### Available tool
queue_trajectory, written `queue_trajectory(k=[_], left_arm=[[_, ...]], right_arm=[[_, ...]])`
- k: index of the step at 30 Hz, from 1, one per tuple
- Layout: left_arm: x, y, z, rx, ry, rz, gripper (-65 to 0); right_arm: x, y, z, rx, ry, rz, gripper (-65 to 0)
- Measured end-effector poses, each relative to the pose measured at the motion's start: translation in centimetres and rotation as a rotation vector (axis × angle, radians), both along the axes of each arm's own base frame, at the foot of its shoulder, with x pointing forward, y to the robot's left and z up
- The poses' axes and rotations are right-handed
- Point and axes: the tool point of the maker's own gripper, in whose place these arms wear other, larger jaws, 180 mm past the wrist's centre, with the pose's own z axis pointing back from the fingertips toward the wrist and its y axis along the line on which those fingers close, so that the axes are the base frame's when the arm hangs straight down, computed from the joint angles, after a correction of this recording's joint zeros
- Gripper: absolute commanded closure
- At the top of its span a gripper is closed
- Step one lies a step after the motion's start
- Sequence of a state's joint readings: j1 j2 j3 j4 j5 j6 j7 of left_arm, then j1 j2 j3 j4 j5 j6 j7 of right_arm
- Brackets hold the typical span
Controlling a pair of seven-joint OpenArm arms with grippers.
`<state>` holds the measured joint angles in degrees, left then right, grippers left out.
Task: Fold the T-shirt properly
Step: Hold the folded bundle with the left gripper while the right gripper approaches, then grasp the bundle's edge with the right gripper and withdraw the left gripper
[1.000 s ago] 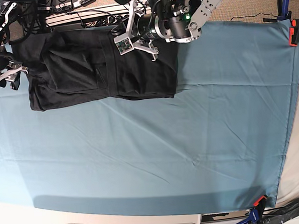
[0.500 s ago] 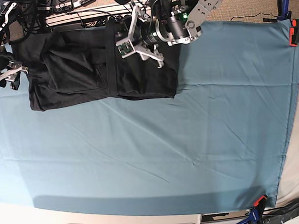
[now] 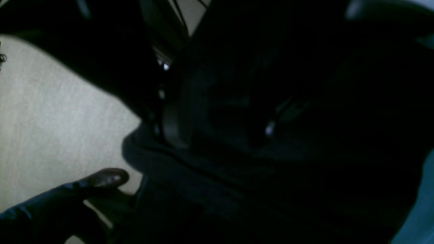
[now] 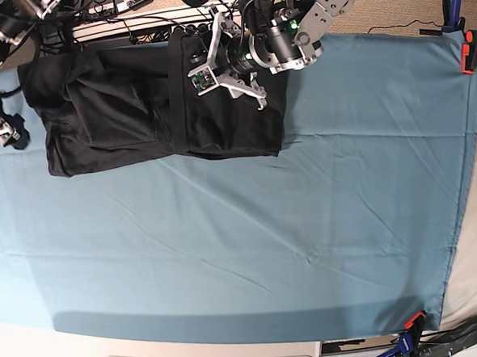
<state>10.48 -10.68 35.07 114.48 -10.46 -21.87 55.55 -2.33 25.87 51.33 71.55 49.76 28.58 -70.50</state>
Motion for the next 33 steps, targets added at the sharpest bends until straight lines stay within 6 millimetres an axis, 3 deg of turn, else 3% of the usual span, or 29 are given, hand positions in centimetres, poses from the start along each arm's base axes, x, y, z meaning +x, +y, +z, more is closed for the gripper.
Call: queue_trajectory(k=[4, 13, 22, 24, 28, 30, 33], left_arm=[[0.2, 0.4, -0.4, 0.028, -0.013, 0.019, -28.8], [0.4, 0.5, -0.4, 0.031, -0.017, 0.033, -28.8], [0.4, 0.5, -0.4, 0.031, -0.017, 0.033, -28.8], [0.4, 0.5, -0.4, 0.031, -0.017, 0.033, -28.8], [0.4, 0.5, -0.4, 0.031, -0.017, 0.034, -28.8], [0.4, 0.5, -0.4, 0.03, -0.017, 0.033, -28.8], [0.4, 0.5, -0.4, 0.031, -0.017, 0.033, -28.8]], right_arm=[[-0.1, 2.4, -0.3, 0.094, -0.018, 0.098, -39.5], [0.0, 6.2, -2.1, 0.104, 0.047, 0.268, -39.5], [0.2, 7.2, -2.3, 0.111, 0.056, 0.31, -38.8], [0.0, 7.8, -2.3, 0.12, 0.061, 0.347, -32.9], [-0.5, 8.5, -2.6, 0.15, 0.07, 0.369, -8.4], [-0.6, 8.9, -2.6, 0.171, 0.06, 0.369, 0.0], [-0.5, 8.9, -2.6, 0.171, 0.056, 0.369, 0.0]])
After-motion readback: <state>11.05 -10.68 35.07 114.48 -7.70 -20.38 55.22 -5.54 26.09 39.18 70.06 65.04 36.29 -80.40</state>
